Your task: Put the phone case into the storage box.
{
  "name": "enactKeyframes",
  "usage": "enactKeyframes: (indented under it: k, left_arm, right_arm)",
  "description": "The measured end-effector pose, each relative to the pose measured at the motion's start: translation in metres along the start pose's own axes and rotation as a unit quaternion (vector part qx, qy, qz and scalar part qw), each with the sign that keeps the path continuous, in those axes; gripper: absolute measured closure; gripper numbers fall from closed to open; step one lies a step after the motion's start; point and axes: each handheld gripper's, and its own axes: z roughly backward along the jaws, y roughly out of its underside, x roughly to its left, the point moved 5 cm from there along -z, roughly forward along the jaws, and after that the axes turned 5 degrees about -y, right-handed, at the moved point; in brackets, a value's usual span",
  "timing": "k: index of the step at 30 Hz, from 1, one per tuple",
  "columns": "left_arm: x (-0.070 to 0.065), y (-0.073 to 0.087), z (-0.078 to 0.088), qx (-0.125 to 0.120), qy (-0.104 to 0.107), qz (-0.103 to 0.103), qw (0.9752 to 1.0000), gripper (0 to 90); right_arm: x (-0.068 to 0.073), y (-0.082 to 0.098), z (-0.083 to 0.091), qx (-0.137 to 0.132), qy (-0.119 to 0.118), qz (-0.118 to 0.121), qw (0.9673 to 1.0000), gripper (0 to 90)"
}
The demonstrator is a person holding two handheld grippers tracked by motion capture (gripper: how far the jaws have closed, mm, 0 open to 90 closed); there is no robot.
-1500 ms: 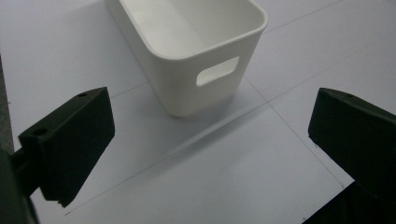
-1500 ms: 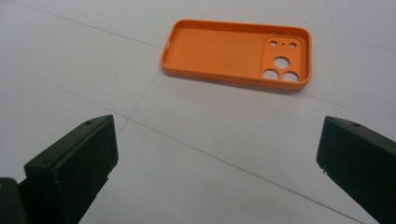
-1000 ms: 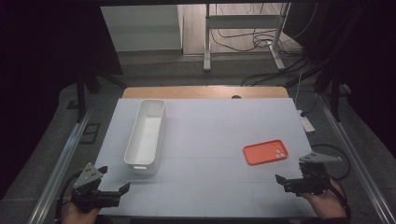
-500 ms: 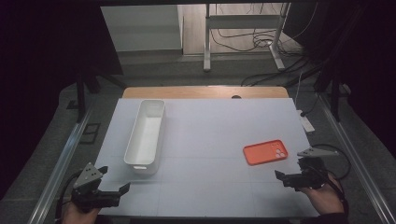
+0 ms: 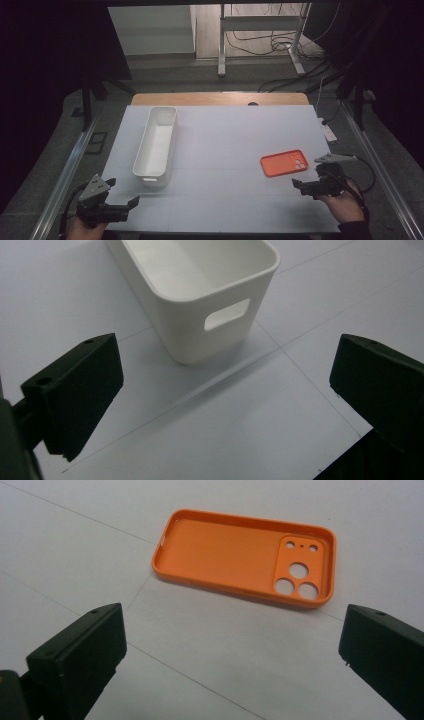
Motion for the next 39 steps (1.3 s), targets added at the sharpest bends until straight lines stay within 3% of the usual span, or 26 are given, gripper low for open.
enactKeyframes:
  k: [6, 14, 21, 39]
  left_arm:
    - [0.0, 0.0, 0.0, 0.001, 0.003, 0.001, 1.0, 1.6]
    - [0.0, 0.0, 0.0, 0.003, 0.004, 0.002, 1.0, 1.6]
    - [0.0, 0.0, -0.001, 0.003, 0.005, 0.002, 1.0, 1.9]
    - [0.0, 0.0, -0.001, 0.003, 0.006, 0.0, 1.0, 2.2]
  right_arm:
    - [-0.001, -0.003, -0.007, 0.007, -0.007, 0.005, 0.9999, 0.0]
    - [-0.008, -0.012, -0.013, 0.003, 0.002, -0.006, 1.0, 0.0]
    - [-0.01, -0.016, -0.019, 0.004, 0.003, 0.004, 1.0, 0.0]
    - [-0.019, -0.028, -0.03, 0.008, 0.009, -0.002, 0.9999, 0.0]
